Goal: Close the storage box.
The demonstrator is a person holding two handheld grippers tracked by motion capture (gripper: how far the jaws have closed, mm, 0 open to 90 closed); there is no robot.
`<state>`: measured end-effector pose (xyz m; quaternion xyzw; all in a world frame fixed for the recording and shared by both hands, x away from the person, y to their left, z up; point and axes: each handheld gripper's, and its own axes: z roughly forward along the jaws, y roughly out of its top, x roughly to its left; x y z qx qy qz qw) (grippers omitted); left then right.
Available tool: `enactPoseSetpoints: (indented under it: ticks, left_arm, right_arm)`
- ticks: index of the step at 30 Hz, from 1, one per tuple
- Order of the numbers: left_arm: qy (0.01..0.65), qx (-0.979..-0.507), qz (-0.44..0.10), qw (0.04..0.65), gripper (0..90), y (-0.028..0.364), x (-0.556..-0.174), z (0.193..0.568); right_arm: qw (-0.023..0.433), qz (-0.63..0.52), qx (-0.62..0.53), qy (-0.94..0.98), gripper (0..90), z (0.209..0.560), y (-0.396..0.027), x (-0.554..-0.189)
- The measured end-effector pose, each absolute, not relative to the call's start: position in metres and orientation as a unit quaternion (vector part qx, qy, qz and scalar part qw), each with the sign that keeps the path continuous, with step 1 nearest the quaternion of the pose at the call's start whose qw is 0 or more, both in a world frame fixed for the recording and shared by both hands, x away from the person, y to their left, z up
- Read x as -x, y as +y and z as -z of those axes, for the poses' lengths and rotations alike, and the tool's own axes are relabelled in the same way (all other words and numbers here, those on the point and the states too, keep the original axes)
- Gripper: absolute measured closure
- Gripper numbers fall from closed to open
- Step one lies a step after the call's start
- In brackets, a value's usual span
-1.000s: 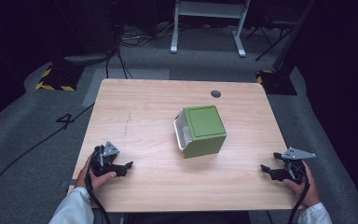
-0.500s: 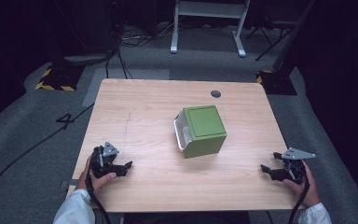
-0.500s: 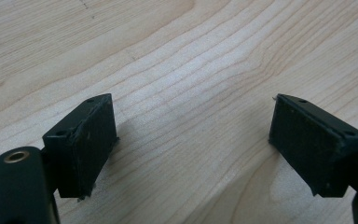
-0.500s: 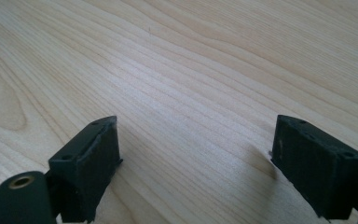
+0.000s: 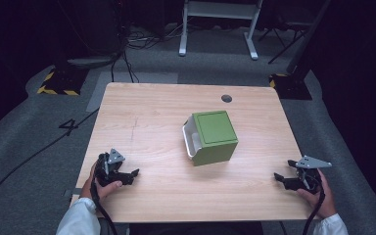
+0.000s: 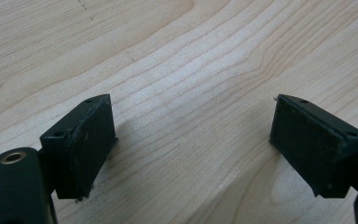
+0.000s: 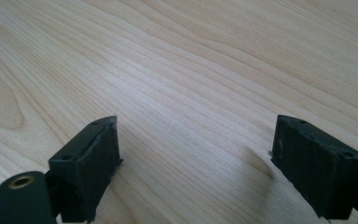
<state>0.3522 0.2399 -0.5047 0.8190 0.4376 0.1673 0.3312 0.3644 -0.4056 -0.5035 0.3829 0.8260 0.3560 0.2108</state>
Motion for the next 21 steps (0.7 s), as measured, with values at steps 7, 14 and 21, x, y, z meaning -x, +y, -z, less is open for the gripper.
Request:
enactPoseSetpoints:
  ticks: [7, 14, 21]
  left_arm:
    - [0.439, -0.818, -0.167, 0.331, 14.0, 0.2394, -0.3525, 0.5047]
    - [0.439, -0.818, -0.168, 0.331, 14.0, 0.2394, -0.3526, 0.5047]
    - [0.439, -0.818, -0.167, 0.331, 13.9, 0.2395, -0.3525, 0.5047]
  right_arm:
    - [0.208, -0.357, -0.384, 0.826, 15.1, 0.5035, -0.4059, -0.3648]
    - [0.208, -0.357, -0.384, 0.826, 15.1, 0.5035, -0.4059, -0.3647]
    - [0.208, -0.357, -0.384, 0.826, 15.1, 0.5035, -0.4059, -0.3648]
